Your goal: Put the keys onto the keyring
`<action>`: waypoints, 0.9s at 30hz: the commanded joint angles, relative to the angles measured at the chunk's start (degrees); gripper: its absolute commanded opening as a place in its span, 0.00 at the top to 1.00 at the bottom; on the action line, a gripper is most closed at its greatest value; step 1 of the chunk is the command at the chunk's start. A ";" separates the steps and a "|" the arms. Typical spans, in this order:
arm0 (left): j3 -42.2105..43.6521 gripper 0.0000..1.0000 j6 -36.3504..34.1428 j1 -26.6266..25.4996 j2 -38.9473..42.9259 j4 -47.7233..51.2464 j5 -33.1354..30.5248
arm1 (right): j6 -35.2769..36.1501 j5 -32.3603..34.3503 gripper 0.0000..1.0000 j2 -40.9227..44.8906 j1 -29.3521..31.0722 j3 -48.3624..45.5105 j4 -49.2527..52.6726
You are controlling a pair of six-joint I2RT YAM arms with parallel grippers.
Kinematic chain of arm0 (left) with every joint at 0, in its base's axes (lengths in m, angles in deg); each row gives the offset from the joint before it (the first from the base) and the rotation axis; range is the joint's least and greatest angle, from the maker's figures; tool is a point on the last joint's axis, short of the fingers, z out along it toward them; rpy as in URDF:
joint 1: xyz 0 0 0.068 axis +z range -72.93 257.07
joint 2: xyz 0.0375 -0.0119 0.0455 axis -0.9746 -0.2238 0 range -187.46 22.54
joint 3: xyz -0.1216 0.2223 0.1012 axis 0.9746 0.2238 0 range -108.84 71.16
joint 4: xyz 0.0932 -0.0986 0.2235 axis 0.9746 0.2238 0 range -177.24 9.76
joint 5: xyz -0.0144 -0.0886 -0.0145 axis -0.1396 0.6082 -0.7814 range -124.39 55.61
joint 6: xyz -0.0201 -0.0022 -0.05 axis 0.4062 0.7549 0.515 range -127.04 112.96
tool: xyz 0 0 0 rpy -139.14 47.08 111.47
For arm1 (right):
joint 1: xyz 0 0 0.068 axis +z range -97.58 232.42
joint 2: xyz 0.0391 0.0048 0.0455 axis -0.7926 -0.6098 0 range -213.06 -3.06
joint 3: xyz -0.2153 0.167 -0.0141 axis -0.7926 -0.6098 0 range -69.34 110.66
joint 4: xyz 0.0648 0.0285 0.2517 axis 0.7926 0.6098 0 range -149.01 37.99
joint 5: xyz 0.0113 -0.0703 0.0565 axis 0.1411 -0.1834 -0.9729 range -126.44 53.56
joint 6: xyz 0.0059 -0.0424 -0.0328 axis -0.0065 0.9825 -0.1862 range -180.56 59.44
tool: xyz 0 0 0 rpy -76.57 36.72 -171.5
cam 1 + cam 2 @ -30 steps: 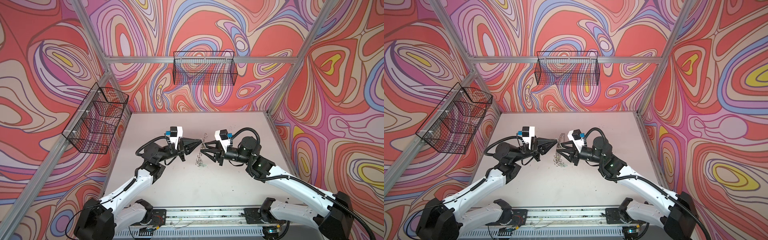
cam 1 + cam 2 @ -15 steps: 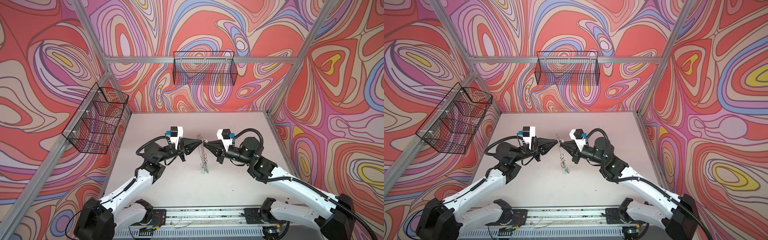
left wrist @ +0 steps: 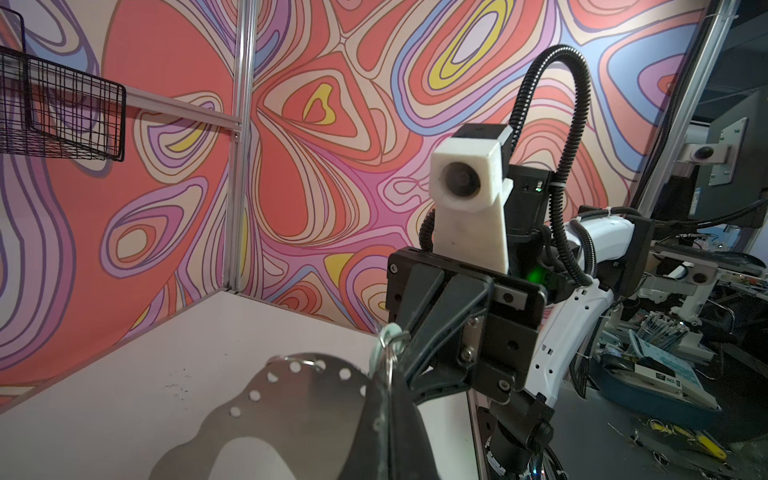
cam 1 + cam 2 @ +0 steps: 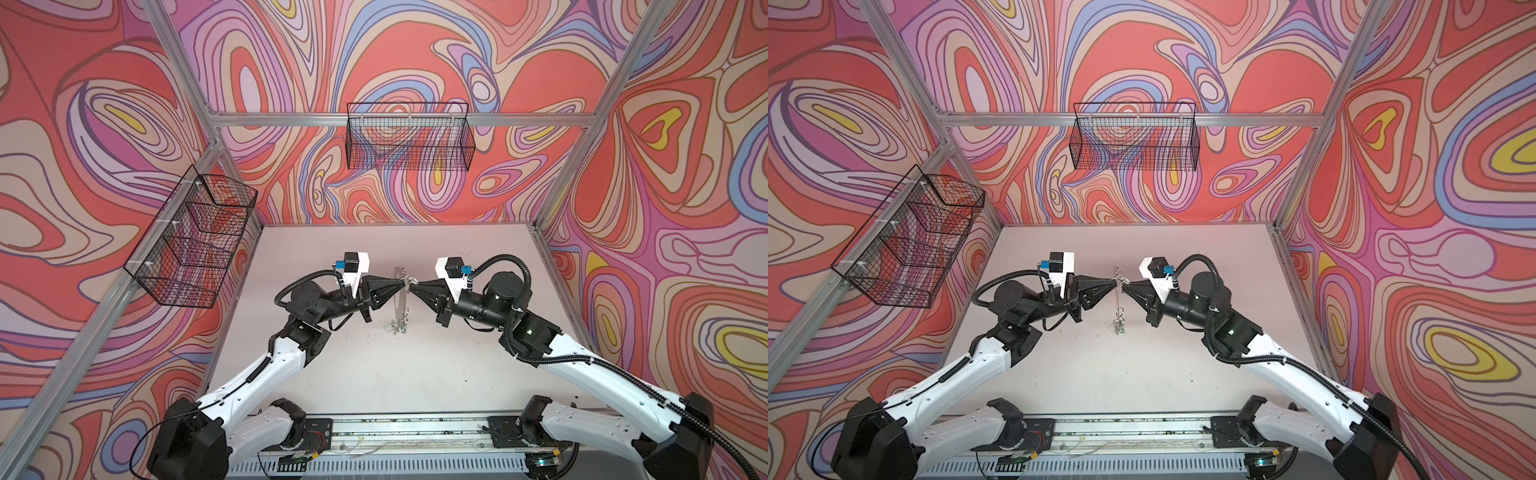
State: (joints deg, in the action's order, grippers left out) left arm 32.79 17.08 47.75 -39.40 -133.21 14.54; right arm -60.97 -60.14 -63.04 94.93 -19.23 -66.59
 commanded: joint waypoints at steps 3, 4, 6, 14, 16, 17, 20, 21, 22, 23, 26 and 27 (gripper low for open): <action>-2.32 1.00 -5.43 -0.69 2.56 5.50 -1.34 | 2.36 0.11 1.00 1.09 0.11 2.77 3.90; -2.41 1.00 -5.94 -0.69 2.72 6.40 -1.91 | 2.48 0.04 1.00 1.10 0.13 3.11 4.44; -2.63 1.00 -7.43 -0.67 2.91 8.81 -3.17 | 2.60 0.24 1.00 1.26 0.12 3.54 5.53; -2.46 0.64 -8.09 -0.66 3.72 11.84 -6.55 | 3.51 3.81 1.00 0.50 0.13 5.97 12.45; -2.07 0.50 -7.45 -0.71 4.74 12.48 -8.35 | 3.98 5.47 1.00 -0.08 0.13 6.30 14.27; -1.77 0.46 -7.42 -0.71 5.39 13.05 -9.54 | 4.08 6.33 1.00 -0.48 0.13 6.55 15.03; -0.93 0.36 -7.86 -0.67 8.67 15.76 -13.41 | 4.62 8.36 1.00 -2.37 0.17 7.48 17.16; -0.67 0.32 -7.78 -0.70 9.93 17.08 -14.94 | 4.58 8.91 1.00 -3.31 0.10 7.83 17.49; -0.65 0.28 -7.78 -0.68 11.09 18.69 -16.24 | 4.73 9.05 1.00 -4.19 0.17 8.13 17.75; -0.65 0.23 -7.90 -0.67 12.53 20.57 -18.06 | 4.72 9.22 1.00 -5.24 0.08 8.54 17.63; -0.80 0.07 -8.64 -0.68 16.88 26.77 -23.88 | 4.36 10.53 1.00 -9.01 0.12 9.86 15.97; -1.00 0.04 -8.93 -0.65 18.46 29.38 -26.17 | 4.29 11.33 1.00 -10.82 0.13 10.66 15.35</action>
State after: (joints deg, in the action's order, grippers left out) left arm 31.89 9.30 47.05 -23.97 -111.68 -4.11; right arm -57.64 -51.42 -71.37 94.95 -11.27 -49.47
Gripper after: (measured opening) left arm 0.905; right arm 0.050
